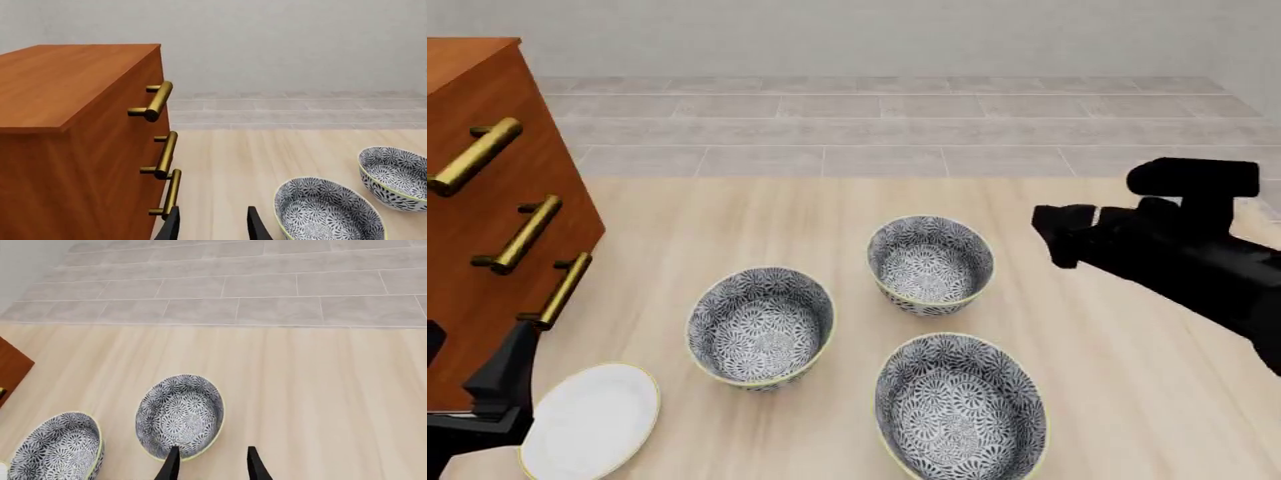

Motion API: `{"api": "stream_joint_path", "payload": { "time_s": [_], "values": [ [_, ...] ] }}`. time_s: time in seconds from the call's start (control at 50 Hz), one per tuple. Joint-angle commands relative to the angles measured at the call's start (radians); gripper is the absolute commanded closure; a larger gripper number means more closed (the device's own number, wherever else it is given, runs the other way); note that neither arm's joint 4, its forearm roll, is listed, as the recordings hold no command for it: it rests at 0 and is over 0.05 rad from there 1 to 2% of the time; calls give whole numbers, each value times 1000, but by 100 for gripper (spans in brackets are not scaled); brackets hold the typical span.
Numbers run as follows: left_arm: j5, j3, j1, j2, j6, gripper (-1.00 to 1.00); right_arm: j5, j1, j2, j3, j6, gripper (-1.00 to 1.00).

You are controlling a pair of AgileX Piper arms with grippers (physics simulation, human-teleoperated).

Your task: Stack the bowl at the front on the bowl in the middle.

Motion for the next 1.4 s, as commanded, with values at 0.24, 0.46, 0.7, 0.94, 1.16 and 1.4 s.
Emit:
{"api": "stream_joint_path", "payload": {
  "time_s": [0.24, 0.46, 0.7, 0.94, 1.16, 1.4],
  "values": [
    [-3, 0, 0, 5, -6, -100, 38, 20, 286, -190, 5, -100],
    [-4, 0, -4, 17, -12, -100, 21, 4, 394, -242, 9, -100],
    [-2, 0, -3, 15, -16, -100, -41, -23, 529, -254, -5, -100],
    [-20, 0, -1, 33, -19, -100, -89, -14, 601, -244, 11, -100],
    [-27, 0, 3, 41, -21, -100, -116, -10, 652, -245, 19, -100],
    [-31, 0, 1, 46, -24, -100, -145, 1, 703, -247, 30, -100]
  ]
}}
